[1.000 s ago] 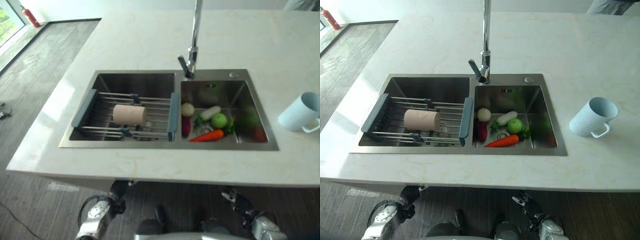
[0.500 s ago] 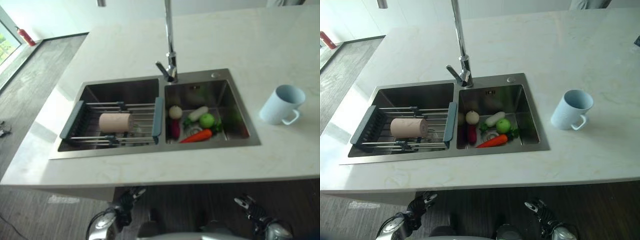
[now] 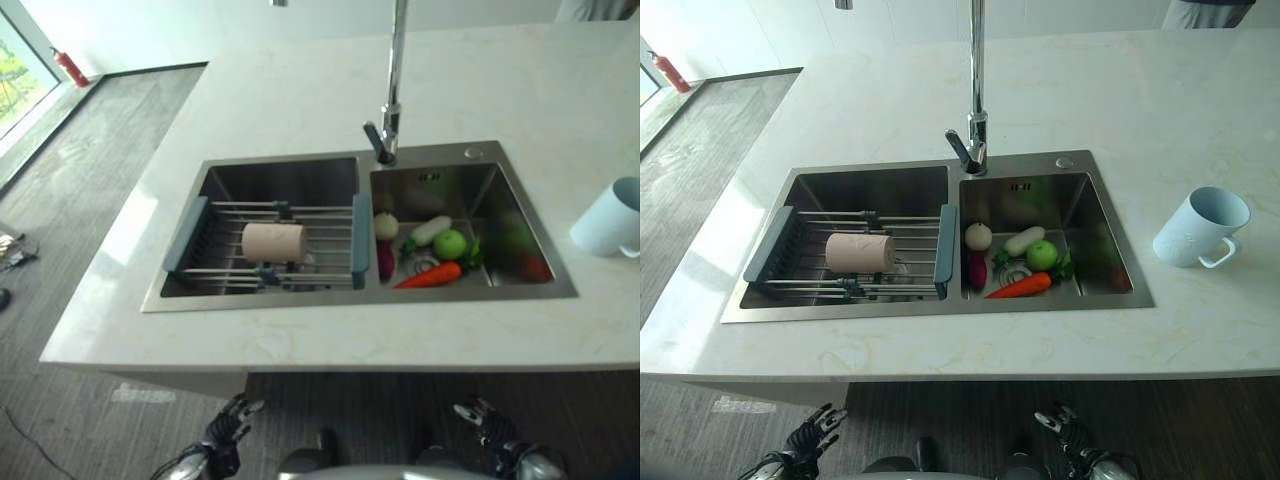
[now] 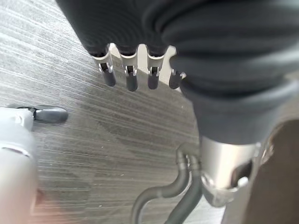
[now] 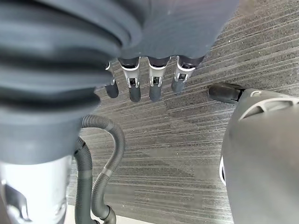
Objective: Place the dishes in the dishwasher.
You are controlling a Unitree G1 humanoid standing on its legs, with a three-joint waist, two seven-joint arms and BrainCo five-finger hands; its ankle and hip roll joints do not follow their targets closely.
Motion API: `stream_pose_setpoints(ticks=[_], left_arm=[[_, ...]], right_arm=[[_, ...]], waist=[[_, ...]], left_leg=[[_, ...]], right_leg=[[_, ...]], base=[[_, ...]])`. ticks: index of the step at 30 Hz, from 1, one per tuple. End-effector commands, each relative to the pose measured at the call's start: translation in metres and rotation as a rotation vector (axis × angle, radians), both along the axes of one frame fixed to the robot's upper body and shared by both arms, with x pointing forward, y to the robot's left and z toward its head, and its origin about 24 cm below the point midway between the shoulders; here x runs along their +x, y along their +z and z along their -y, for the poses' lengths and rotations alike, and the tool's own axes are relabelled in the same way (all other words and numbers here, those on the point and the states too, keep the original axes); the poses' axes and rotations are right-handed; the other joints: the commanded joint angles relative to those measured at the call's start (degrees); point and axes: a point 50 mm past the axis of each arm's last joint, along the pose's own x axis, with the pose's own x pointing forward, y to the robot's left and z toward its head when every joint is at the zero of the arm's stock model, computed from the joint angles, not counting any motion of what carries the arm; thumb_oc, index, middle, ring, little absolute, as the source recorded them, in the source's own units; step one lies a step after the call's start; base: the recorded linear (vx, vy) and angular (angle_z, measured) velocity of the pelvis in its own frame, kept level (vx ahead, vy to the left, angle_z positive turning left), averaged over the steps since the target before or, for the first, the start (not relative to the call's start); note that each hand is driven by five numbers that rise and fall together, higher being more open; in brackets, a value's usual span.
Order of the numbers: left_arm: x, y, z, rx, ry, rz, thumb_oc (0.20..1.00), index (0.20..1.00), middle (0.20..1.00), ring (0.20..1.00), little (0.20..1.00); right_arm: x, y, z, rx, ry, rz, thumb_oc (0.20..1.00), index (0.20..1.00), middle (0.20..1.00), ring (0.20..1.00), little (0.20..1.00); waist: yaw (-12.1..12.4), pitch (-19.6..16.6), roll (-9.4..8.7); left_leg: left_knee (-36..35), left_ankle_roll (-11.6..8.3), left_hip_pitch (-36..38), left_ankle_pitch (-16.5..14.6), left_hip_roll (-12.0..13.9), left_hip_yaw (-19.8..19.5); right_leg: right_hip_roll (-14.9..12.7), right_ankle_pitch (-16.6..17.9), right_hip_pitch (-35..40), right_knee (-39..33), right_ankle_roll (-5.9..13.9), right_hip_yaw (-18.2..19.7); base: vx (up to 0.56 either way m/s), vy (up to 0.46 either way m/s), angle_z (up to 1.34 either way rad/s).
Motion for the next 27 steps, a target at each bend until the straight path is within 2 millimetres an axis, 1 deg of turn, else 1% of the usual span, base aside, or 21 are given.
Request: stream_pose_setpoints(ticks=[1, 4, 5, 6, 7, 8, 10, 11, 12, 13, 14, 15, 16, 17, 18, 19, 21, 22, 23, 25, 27], left_arm=[[-0.005, -0.001, -0.017, -0.009, 0.232, -0.058, 1.000, 1.000, 1.000, 1.000, 1.000], [-0.024, -0.005, -0.023, -0.087, 0.506, -0.100, 1.000, 1.000, 1.000, 1.000, 1.000], [-0.031, -0.005, -0.027, -0.211, 0.769, -0.045, 1.000, 1.000, 1.000, 1.000, 1.000], [-0.030, -0.001, -0.032, -0.412, 1.055, 0.109, 1.000, 1.000, 1.000, 1.000, 1.000], [-0.032, 0.004, -0.041, -0.511, 1.288, 0.276, 1.000, 1.000, 1.000, 1.000, 1.000], [-0.036, 0.010, -0.052, -0.509, 1.430, 0.382, 1.000, 1.000, 1.000, 1.000, 1.000], [-0.068, 0.030, -0.087, -0.266, 1.862, 0.646, 1.000, 1.000, 1.000, 1.000, 1.000], [-0.079, 0.044, -0.102, -0.115, 1.971, 0.751, 1.000, 1.000, 1.000, 1.000, 1.000], [-0.086, 0.067, -0.123, 0.046, 1.996, 0.914, 1.000, 1.000, 1.000, 1.000, 1.000], [-0.085, 0.106, -0.149, 0.226, 1.969, 1.178, 1.000, 1.000, 1.000, 1.000, 1.000], [-0.067, 0.163, -0.170, 0.379, 1.761, 1.484, 1.000, 1.000, 1.000, 1.000, 1.000], [-0.038, 0.230, -0.173, 0.497, 1.504, 1.694, 1.000, 1.000, 1.000, 1.000, 1.000], [-0.011, 0.281, -0.155, 0.579, 1.259, 1.824, 1.000, 1.000, 1.000, 1.000, 1.000], [0.010, 0.312, -0.130, 0.764, 1.008, 1.860, 1.000, 1.000, 1.000, 1.000, 1.000], [0.036, 0.344, -0.096, 1.029, 0.646, 1.879, 1.000, 1.000, 1.000, 1.000, 1.000], [0.063, 0.356, -0.070, 1.229, 0.315, 1.797, 1.000, 1.000, 1.000, 1.000, 1.000], [0.092, 0.358, -0.049, 1.193, -0.001, 1.681, 1.000, 1.000, 1.000, 1.000, 1.000], [0.101, 0.355, -0.045, 1.169, -0.077, 1.628, 1.000, 1.000, 1.000, 1.000, 1.000], [0.118, 0.343, -0.037, 1.154, -0.254, 1.487, 1.000, 1.000, 1.000, 1.000, 1.000], [0.137, 0.332, -0.031, 1.180, -0.418, 1.328, 1.000, 1.000, 1.000, 1.000, 1.000], [0.147, 0.330, -0.033, 1.188, -0.463, 1.277, 1.000, 1.000, 1.000, 1.000, 1.000]], right_arm=[[0.013, 0.008, 0.011, -0.040, -0.005, 0.061, 1.000, 1.000, 1.000, 1.000, 1.000], [0.010, 0.007, 0.013, -0.042, -0.024, 0.057, 1.000, 1.000, 1.000, 1.000, 1.000], [0.008, 0.006, 0.013, -0.041, -0.036, 0.055, 1.000, 1.000, 1.000, 1.000, 1.000], [0.006, 0.005, 0.013, -0.039, -0.049, 0.055, 1.000, 1.000, 1.000, 1.000, 1.000], [0.006, 0.005, 0.012, -0.036, -0.059, 0.058, 1.000, 1.000, 1.000, 1.000, 1.000], [0.006, 0.005, 0.012, -0.029, -0.072, 0.062, 1.000, 1.000, 1.000, 1.000, 1.000], [0.002, 0.003, 0.012, -0.016, -0.081, 0.058, 1.000, 1.000, 1.000, 1.000, 1.000], [0.004, 0.003, 0.012, -0.017, -0.062, 0.058, 1.000, 1.000, 1.000, 1.000, 1.000], [0.005, 0.004, 0.011, -0.015, -0.044, 0.062, 1.000, 1.000, 1.000, 1.000, 1.000], [0.008, 0.005, 0.007, -0.006, -0.052, 0.066, 1.000, 1.000, 1.000, 1.000, 1.000], [0.009, 0.005, 0.000, -0.004, -0.052, 0.059, 1.000, 1.000, 1.000, 1.000, 1.000], [0.006, 0.003, -0.007, 0.001, -0.043, 0.050, 1.000, 1.000, 1.000, 1.000, 1.000], [0.001, -0.001, -0.016, 0.014, -0.038, 0.036, 1.000, 1.000, 1.000, 1.000, 1.000], [-0.003, -0.004, -0.024, 0.027, -0.031, 0.026, 1.000, 1.000, 1.000, 1.000, 1.000], [-0.007, -0.007, -0.030, 0.047, -0.043, 0.014, 1.000, 1.000, 1.000, 1.000, 1.000], [-0.014, -0.010, -0.030, 0.090, -0.091, 0.002, 1.000, 1.000, 1.000, 1.000, 1.000], [-0.017, -0.012, -0.027, 0.071, -0.085, -0.001, 1.000, 1.000, 1.000, 1.000, 1.000], [-0.016, -0.011, -0.027, 0.067, -0.078, -0.005, 1.000, 1.000, 1.000, 1.000, 1.000], [-0.015, -0.010, -0.026, 0.056, -0.072, -0.010, 1.000, 1.000, 1.000, 1.000, 1.000], [-0.015, -0.009, -0.020, 0.046, -0.072, -0.016, 1.000, 1.000, 1.000, 1.000, 1.000], [-0.016, -0.009, -0.016, 0.036, -0.061, -0.024, 1.000, 1.000, 1.000, 1.000, 1.000]], waist=[[1.2, -0.6, -0.62], [1.9, -0.9, -0.58], [2.5, -1.1, -0.67], [3.0, -1.2, -0.75], [3.5, -1.3, -0.85], [3.9, -1.4, -0.97], [5.0, -1.7, -1.27], [5.3, -1.9, -1.33], [5.3, -2.3, -1.37], [5.2, -2.7, -1.36], [5.1, -3.1, -1.32], [5.1, -3.3, -1.33], [5.3, -3.7, -1.63], [5.2, -3.9, -1.95], [4.7, -4.2, -2.21], [4.1, -4.4, -2.18], [3.6, -4.7, -1.81], [3.3, -4.7, -1.67], [2.4, -4.4, -1.39], [1.3, -4.1, -1.01], [0.4, -4.2, -0.80]], left_leg=[[3.6, 0.43, -1.8, -4.3, -0.1, -0.4], [3.8, 0.48, -1.7, -4.6, -0.3, -0.9], [3.9, 0.53, -1.7, -4.7, -0.4, -1.2], [3.8, 0.52, -1.5, -4.7, -0.4, -1.3], [3.9, 0.47, -1.5, -4.8, -0.4, -1.4], [3.8, 0.45, -1.5, -4.8, -0.4, -1.5], [3.3, 0.14, -1.4, -4.5, -0.4, -2.3], [2.9, -0.14, -1.2, -4.3, -0.3, -2.6], [2.4, -0.29, -0.8, -4.1, -0.2, -2.7], [2.0, -0.46, -0.5, -4.1, -0.1, -2.7], [2.0, -0.45, -0.2, -4.2, 0.0, -2.4], [1.7, -0.55, -0.1, -4.3, -0.1, -2.2], [1.2, -0.75, 0.0, -4.3, -0.2, -2.1], [0.8, -0.93, 0.3, -4.2, -0.3, -1.9], [0.6, -0.90, 0.5, -4.3, -0.2, -1.3], [0.4, -0.85, 0.8, -4.5, -0.2, -0.6], [0.3, -0.39, 1.1, -4.7, -0.5, 0.1], [0.2, -0.13, 1.0, -4.5, -0.6, 0.3], [0.3, 0.29, 1.2, -4.6, -0.7, 0.9], [0.6, 0.58, 1.5, -4.7, -0.7, 1.7], [0.5, 0.79, 1.3, -4.5, -0.7, 2.2]], right_leg=[[-3.0, -5.2, -0.2, 4.7, 2.96, 1.6], [-3.2, -5.2, 0.4, 4.3, 2.97, 1.2], [-3.3, -5.2, 0.8, 4.0, 2.92, 0.7], [-3.4, -5.1, 1.3, 3.7, 2.96, 0.3], [-3.5, -5.1, 1.5, 3.5, 3.01, 0.0], [-3.5, -5.1, 1.7, 3.3, 3.04, -0.2], [-3.2, -5.2, 2.1, 2.9, 3.09, -0.5], [-3.0, -5.5, 2.3, 2.6, 3.08, -0.5], [-2.8, -5.6, 2.6, 2.3, 3.04, -0.3], [-2.6, -5.8, 2.8, 2.2, 3.01, -0.3], [-2.5, -5.9, 3.0, 1.9, 2.95, 0.0], [-2.4, -6.0, 3.3, 1.5, 2.76, -0.3], [-2.4, -5.9, 3.6, 1.2, 2.79, -0.7], [-2.4, -5.8, 3.8, 0.9, 2.90, -0.8], [-2.3, -5.5, 3.8, 0.7, 3.17, -0.7], [-2.4, -5.2, 3.7, 0.7, 3.54, -0.6], [-2.5, -4.6, 3.4, 0.6, 4.30, 0.2], [-2.6, -4.2, 3.0, 0.6, 4.54, 0.6], [-2.7, -3.7, 2.6, 0.8, 5.07, 1.5], [-2.9, -3.5, 2.2, 1.3, 5.60, 2.5], [-3.0, -3.2, 1.6, 1.3, 5.84, 3.0]], base=[[0.00, 0.000, 0.00], [0.00, 0.001, 0.04], [0.01, -0.025, 0.11], [0.01, -0.039, 0.10], [0.01, -0.045, 0.16], [0.01, -0.058, 0.23], [0.01, -0.067, 0.21], [0.03, -0.049, 0.07], [0.06, -0.032, 0.04], [0.07, -0.008, 0.04], [0.06, 0.012, 0.04], [0.00, 0.000, 0.00], [0.03, -0.028, -0.05], [0.06, -0.059, -0.06], [0.09, -0.056, -0.12], [0.08, -0.029, -0.21], [0.06, 0.017, -0.33], [0.06, 0.040, -0.29], [0.04, 0.035, -0.28], [0.06, 0.051, -0.19], [0.03, 0.048, -0.20]])
